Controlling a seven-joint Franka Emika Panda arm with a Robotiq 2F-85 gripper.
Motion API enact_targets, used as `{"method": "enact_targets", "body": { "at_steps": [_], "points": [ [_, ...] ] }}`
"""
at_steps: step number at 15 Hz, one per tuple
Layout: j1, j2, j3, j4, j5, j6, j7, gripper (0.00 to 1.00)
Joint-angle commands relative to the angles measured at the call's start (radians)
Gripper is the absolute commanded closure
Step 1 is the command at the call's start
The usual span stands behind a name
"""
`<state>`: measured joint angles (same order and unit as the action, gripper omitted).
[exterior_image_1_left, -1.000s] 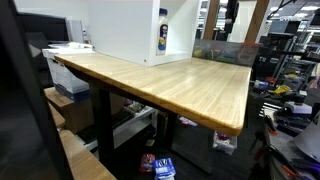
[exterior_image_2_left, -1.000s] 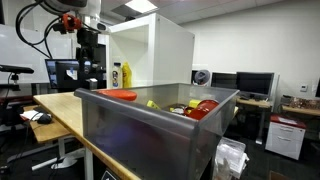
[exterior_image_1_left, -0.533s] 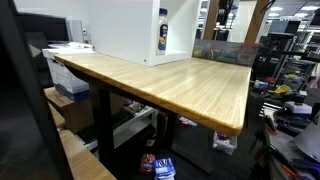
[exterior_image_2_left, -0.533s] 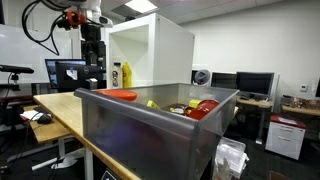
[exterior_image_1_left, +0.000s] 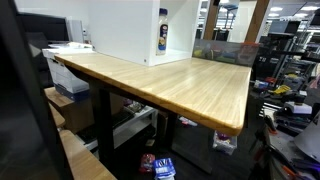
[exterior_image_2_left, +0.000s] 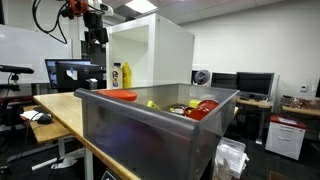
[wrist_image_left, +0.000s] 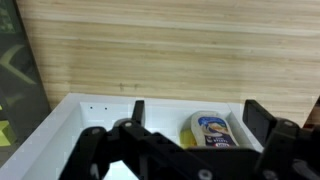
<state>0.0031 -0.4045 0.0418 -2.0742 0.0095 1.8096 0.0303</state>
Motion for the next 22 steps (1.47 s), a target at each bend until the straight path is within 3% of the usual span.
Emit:
{"method": "enact_targets", "body": {
  "at_steps": [1,7,22],
  "points": [
    [0.003,0.065,0.008,0.168,0.002,-0.076,0.055,0.0],
    [0.004,0.077,0.021,0.299,-0.023,-0.08,0.074,0.0],
    [-0.014,0.024,0.033,0.238,-0.09,0.345,0.104,0.0]
  ]
}}
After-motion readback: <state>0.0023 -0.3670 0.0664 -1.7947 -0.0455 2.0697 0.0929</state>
